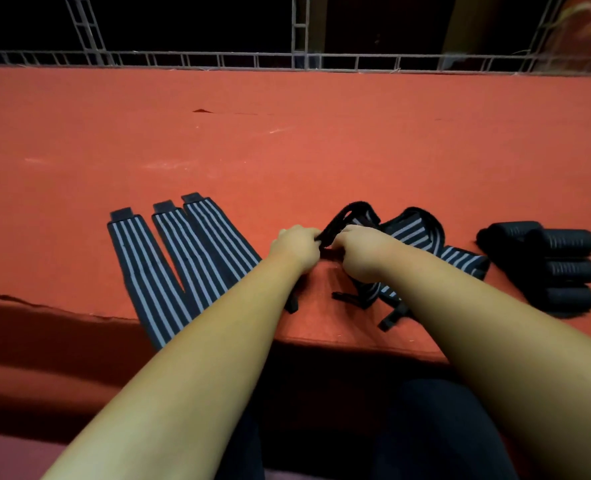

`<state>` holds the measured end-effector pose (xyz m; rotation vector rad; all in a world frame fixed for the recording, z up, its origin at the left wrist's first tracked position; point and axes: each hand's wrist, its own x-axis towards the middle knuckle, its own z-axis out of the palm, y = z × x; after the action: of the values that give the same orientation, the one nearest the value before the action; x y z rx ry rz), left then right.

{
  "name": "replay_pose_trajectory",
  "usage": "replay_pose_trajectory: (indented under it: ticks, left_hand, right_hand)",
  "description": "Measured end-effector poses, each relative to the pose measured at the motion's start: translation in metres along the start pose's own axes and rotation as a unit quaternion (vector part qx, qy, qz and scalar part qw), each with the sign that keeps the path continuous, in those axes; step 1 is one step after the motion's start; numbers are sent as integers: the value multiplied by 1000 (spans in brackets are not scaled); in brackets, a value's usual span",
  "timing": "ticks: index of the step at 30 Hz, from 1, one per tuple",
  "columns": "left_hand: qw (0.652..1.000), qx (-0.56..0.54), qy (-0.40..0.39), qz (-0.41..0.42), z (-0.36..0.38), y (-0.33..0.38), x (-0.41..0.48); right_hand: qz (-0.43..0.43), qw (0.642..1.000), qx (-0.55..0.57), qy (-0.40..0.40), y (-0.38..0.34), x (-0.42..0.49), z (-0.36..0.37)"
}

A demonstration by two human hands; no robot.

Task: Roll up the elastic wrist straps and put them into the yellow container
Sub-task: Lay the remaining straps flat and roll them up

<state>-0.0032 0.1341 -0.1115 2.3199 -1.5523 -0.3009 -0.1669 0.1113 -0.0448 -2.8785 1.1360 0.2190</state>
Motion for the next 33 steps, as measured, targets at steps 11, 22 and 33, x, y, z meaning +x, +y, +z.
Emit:
replay_pose_trajectory:
  ticks: [11, 22, 33]
  left_hand:
    - [692, -704, 154, -43, -110, 49, -6]
    - [562, -806, 174, -61, -158, 50, -13]
    - [535, -842, 64, 2, -152, 49, -13]
  right_hand:
    - [73, 987, 91, 108, 21, 26, 2]
    - [167, 687, 697, 121, 13, 41, -63]
    - [156, 528, 831, 77, 21, 40, -97]
